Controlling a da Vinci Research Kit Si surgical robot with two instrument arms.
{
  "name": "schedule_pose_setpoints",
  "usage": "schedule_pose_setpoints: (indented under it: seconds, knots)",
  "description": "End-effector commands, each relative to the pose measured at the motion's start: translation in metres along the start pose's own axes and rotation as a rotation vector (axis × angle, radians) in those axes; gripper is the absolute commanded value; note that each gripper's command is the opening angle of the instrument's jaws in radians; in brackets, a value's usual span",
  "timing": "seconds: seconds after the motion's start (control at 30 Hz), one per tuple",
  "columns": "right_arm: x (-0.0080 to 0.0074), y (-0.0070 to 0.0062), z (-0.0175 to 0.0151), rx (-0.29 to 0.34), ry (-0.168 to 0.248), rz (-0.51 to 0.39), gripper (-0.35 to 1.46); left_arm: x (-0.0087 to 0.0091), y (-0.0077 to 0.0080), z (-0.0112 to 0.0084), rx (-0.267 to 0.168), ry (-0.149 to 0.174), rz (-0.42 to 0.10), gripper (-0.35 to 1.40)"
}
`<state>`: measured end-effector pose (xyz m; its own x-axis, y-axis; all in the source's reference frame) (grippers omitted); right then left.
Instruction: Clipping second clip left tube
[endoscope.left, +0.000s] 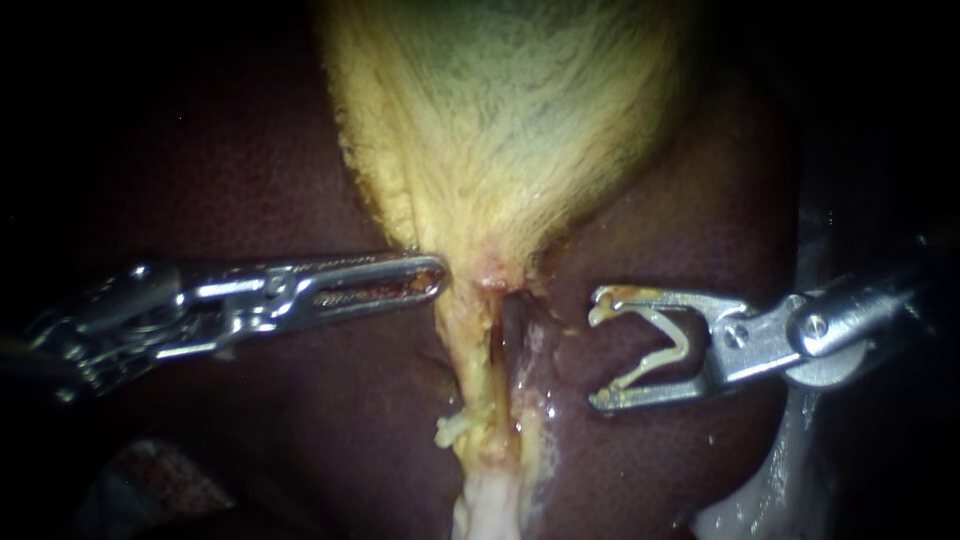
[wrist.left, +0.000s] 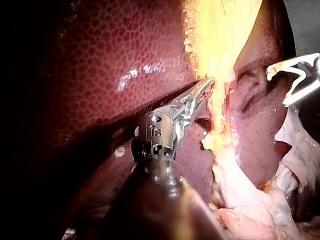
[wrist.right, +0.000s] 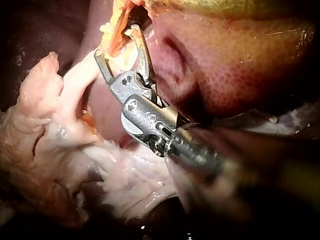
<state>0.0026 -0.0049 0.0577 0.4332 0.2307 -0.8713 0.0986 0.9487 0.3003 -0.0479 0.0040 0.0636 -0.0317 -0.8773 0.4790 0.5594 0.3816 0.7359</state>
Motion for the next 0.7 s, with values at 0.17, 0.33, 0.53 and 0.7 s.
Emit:
schedule_pose_setpoints:
  seconds: [0.17, 0.33, 0.53, 0.7]
  knots:
    - [-0.0004, -0.0008, 0.0015, 0.011, 0.003, -0.008, 0.6, -0.0002, 0.0001, -0.0007, 0.003, 0.002, 0.0, -0.35]
    - [-0.0014, -0.0023, 0.0053, 0.038, 0.011, 0.019, 0.6, -0.0007, 0.0006, -0.0023, 0.008, 0.006, -0.002, -0.35]
    - [-0.0021, -0.0035, 0.0103, 0.065, 0.014, 0.1, 0.59, -0.0015, 0.0013, -0.0052, -0.012, -0.001, -0.005, -0.35]
    - [-0.0025, -0.0035, 0.0132, 0.072, 0.013, 0.132, 0.59, -0.0022, 0.0013, -0.007, -0.023, -0.001, -0.008, -0.35]
